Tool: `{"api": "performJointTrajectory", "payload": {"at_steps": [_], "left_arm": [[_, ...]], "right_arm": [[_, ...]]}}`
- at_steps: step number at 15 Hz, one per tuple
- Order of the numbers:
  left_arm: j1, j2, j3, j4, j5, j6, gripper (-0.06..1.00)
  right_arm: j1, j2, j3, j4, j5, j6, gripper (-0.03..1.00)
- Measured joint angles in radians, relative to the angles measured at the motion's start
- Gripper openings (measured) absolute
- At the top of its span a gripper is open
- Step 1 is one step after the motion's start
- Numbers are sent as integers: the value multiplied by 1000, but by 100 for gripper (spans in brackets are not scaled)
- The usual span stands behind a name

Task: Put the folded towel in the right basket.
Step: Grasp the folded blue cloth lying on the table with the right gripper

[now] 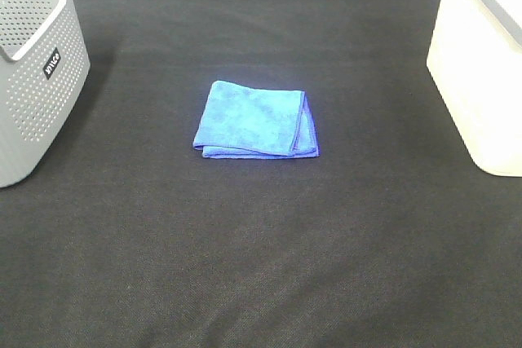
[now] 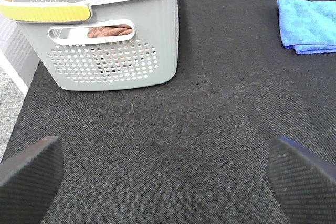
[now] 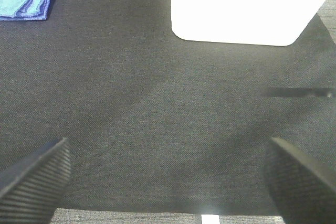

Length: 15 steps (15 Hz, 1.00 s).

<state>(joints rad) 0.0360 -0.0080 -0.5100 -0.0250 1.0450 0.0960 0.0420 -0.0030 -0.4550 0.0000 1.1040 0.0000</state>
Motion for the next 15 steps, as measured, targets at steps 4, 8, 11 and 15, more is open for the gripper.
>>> {"api": "performJointTrajectory", "payload": {"at_steps": [4,8,11,15], "left_arm": [[0,0,0,0,0,0,98],[0,0,0,0,0,0,98],[0,0,0,0,0,0,98],[0,0,0,0,0,0,98]], "right_arm": [[0,0,0,0,0,0,96],[0,0,0,0,0,0,96],[0,38,0,-22,-1,0,96],[0,382,-116,38,-51,0,96]]}}
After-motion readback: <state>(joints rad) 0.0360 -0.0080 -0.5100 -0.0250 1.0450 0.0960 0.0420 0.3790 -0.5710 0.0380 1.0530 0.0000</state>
